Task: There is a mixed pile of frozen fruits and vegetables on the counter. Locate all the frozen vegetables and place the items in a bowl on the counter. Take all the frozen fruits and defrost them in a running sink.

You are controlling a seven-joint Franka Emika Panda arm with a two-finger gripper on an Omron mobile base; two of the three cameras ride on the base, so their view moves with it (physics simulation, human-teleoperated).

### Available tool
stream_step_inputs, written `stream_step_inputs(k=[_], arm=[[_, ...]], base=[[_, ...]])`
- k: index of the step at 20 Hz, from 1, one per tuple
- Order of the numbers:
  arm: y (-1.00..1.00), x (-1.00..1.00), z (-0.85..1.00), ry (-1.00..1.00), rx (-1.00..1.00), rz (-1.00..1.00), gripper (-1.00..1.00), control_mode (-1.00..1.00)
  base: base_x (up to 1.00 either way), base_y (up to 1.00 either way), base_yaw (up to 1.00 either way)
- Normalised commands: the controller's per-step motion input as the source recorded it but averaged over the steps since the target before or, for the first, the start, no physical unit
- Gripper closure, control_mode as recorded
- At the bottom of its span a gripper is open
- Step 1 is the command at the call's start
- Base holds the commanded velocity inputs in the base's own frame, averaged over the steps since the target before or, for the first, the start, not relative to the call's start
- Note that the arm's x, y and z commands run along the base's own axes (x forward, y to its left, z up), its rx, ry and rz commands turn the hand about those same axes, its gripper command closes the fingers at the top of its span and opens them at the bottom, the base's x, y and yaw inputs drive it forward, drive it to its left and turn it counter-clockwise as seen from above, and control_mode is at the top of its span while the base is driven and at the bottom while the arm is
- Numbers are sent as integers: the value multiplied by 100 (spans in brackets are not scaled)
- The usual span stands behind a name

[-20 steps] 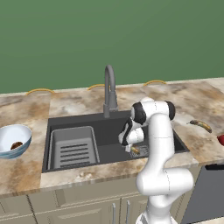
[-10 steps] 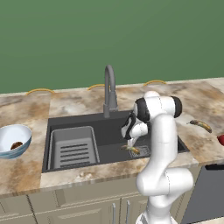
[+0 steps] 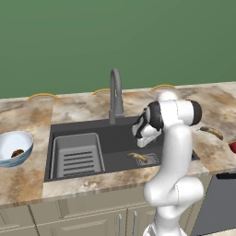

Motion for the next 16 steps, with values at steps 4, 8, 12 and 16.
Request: stream_step_inputs(k=[4, 8, 12, 16], arm=[[-29, -34, 60, 0, 0, -26, -100, -100], [-27, -32, 64, -1, -4, -19, -100, -100], [-31, -31, 65, -6, -8, -16, -100, -100], [-33, -22, 68, -9, -7, -16, -100, -100]], base=[[0, 0, 0], [0, 0, 0], [0, 0, 0], [0, 0, 0]])
